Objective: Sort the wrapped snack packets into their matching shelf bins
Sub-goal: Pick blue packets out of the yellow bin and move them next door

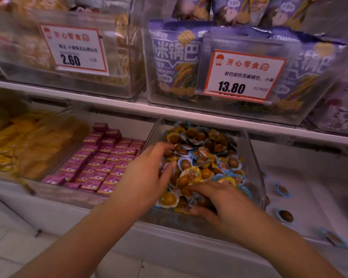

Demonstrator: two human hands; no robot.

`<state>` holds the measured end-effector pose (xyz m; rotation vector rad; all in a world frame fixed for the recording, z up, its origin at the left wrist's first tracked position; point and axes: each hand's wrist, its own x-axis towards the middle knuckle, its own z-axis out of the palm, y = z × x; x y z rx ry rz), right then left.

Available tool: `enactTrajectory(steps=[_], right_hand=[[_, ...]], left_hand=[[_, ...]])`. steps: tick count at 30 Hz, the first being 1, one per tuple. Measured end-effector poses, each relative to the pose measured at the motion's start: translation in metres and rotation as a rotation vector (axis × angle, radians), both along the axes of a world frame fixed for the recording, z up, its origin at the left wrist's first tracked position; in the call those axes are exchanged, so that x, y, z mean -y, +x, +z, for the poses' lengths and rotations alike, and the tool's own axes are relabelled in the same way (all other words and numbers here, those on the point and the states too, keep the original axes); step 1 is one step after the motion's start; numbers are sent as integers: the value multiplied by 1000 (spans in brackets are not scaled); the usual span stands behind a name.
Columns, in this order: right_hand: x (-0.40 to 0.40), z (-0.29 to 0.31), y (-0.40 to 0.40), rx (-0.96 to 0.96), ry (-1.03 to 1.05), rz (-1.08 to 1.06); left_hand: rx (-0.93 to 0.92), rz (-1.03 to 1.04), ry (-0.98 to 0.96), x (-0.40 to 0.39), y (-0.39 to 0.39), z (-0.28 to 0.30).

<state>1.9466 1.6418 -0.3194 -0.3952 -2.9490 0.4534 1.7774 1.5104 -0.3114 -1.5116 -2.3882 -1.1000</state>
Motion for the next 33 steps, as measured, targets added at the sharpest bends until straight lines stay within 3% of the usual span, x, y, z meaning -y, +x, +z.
enactTrajectory(steps=[3, 6, 9, 11, 13, 15, 17, 19, 22, 27, 33], right_hand=[[-5, -1, -1, -42, -84, -29], [-1, -1, -1, -64, -141, -69], [-2, 2, 2, -144, -218, -175], [-4, 8, 6, -287, -374, -275], [-2, 16, 5, -465, -675, -396], [0, 21, 1, -613, -1198, -529], [6, 29, -1, -627, -1725, -535], [13, 34, 0, -545, -2004, -386], [18, 34, -1, -522, -2030, -270], [15, 36, 10, -447, -1773, -333], [7, 47, 33, -626, -1692, -346]], left_hand=[[-144, 0, -283, -7, 0, -3], [-187, 32, -442, -13, 1, -5], [-189, 63, -473, -16, 1, -7], [-159, 48, -386, -17, 3, -7], [-78, 16, -151, -19, 2, -7], [51, -15, 100, -20, 4, -3], [162, -88, 257, -24, 14, 3], [170, -189, 293, -31, 31, 6], [94, -289, 228, -42, 55, 5], [118, -403, 94, -48, 70, -1], [102, -401, 82, -48, 79, -8]])
